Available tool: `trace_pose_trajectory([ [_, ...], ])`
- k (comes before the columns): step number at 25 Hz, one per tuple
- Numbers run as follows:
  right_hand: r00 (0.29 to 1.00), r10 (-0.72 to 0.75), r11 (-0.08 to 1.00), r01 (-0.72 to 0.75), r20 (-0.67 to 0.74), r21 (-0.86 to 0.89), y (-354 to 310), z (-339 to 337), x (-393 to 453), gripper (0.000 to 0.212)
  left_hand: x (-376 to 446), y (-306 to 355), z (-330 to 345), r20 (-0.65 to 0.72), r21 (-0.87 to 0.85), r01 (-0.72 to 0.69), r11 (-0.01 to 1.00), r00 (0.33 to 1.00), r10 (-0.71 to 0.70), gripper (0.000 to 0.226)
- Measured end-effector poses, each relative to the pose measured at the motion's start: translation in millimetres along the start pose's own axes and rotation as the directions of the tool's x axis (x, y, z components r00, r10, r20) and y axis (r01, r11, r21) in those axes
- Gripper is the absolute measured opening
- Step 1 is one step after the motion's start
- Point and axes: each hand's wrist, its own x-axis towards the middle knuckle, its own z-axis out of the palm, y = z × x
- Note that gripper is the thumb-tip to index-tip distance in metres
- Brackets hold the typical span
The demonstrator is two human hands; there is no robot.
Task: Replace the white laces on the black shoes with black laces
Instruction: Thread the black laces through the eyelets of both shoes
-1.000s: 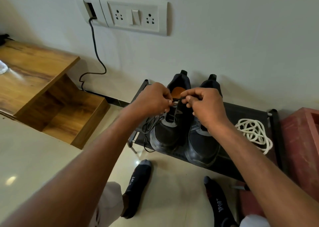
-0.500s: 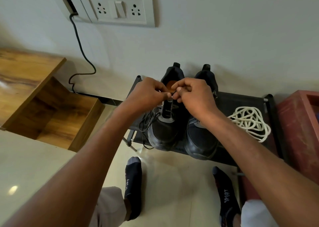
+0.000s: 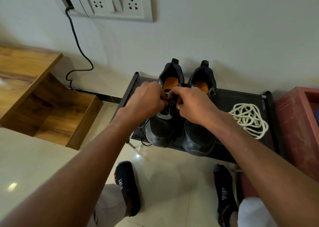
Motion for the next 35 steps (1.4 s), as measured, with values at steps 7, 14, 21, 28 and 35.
trace_pose_trajectory([
  [7, 1.000, 0.012, 0.998, -0.013, 0.021, 0.055, 7, -2, 1, 0.049, -3, 15, -2, -0.069, 0.181, 0.060, 0.982, 0.996, -0.048, 0.015],
  [14, 0.997, 0.023, 0.997, -0.028, 0.071, 0.068, 12, -2, 2, 0.054, -9, 12, 2, 0.016, 0.170, -0.002, 0.985, 1.000, -0.001, 0.021],
  [21, 0.996, 0.026, 0.996, -0.033, 0.085, 0.087, 9, -5, 2, 0.054, -4, 0, 3, 0.076, -0.062, 0.080, 0.995, 0.994, -0.075, 0.017],
  [28, 0.997, 0.005, 0.998, -0.010, 0.075, 0.065, 6, -4, 1, 0.052, -1, 3, 8, 0.088, -0.035, 0.062, 0.997, 0.994, -0.058, 0.017],
  [35, 0.998, 0.017, 0.996, -0.022, 0.059, 0.083, 3, -1, 1, 0.055, -7, 4, 14, 0.032, -0.113, 0.163, 0.980, 0.986, -0.161, 0.016],
])
